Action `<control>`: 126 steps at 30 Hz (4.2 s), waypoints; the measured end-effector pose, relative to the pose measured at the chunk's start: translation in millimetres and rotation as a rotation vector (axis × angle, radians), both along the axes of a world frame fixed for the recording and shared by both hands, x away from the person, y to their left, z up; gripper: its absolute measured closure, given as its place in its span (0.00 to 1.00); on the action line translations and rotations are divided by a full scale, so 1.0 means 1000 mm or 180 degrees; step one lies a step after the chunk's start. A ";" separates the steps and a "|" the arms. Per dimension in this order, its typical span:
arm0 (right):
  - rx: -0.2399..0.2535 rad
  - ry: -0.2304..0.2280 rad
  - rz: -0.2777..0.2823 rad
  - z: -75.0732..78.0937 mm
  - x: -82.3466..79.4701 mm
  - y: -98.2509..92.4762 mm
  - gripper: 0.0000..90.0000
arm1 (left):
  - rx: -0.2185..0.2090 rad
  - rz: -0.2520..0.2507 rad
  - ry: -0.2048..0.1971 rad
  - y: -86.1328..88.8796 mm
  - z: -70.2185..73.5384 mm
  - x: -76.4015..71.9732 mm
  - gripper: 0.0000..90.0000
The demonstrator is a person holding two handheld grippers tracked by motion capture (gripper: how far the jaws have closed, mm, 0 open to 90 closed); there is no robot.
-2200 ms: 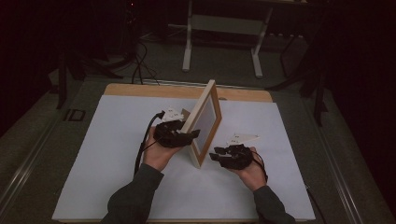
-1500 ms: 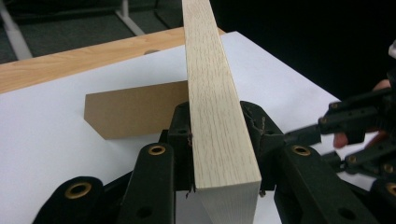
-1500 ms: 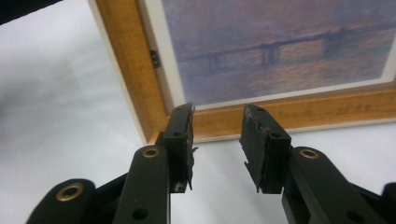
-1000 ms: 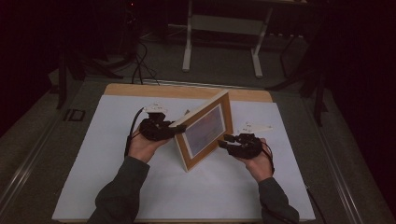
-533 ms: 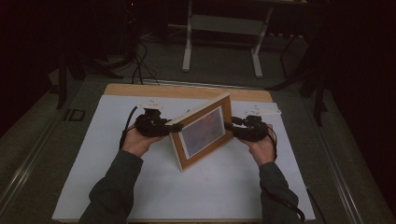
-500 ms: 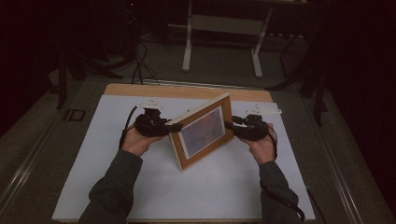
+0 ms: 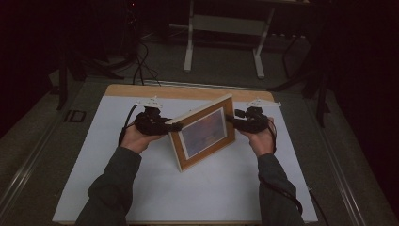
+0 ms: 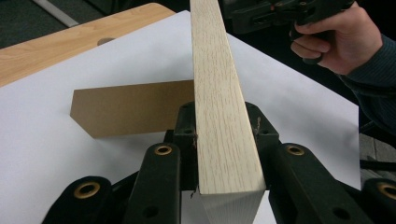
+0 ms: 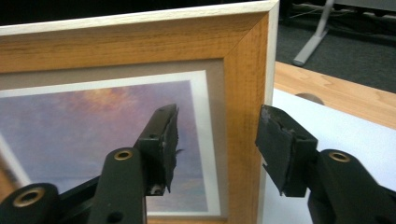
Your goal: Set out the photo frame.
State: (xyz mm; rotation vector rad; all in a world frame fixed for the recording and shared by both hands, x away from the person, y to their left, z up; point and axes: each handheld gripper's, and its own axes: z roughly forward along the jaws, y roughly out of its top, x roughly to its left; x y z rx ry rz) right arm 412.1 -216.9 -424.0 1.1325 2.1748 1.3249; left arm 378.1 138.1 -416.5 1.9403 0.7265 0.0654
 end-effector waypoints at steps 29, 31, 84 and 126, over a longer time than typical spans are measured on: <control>0.0058 0.0135 0.0160 -0.009 0.034 0.003 0.31 | -0.0060 -0.0150 -0.0065 0.002 -0.003 0.006 0.80; 0.0089 0.0147 0.0200 -0.011 0.035 0.004 0.30 | -0.0068 -0.0156 -0.0072 0.002 -0.004 0.007 0.80; 0.0346 0.0282 0.0145 -0.026 -0.011 -0.024 0.69 | -0.0142 0.0239 -0.0212 0.033 -0.012 0.016 0.60; 0.0241 0.0398 0.0046 -0.021 -0.042 -0.025 0.68 | -0.0238 0.0230 -0.0125 0.037 -0.013 0.015 0.73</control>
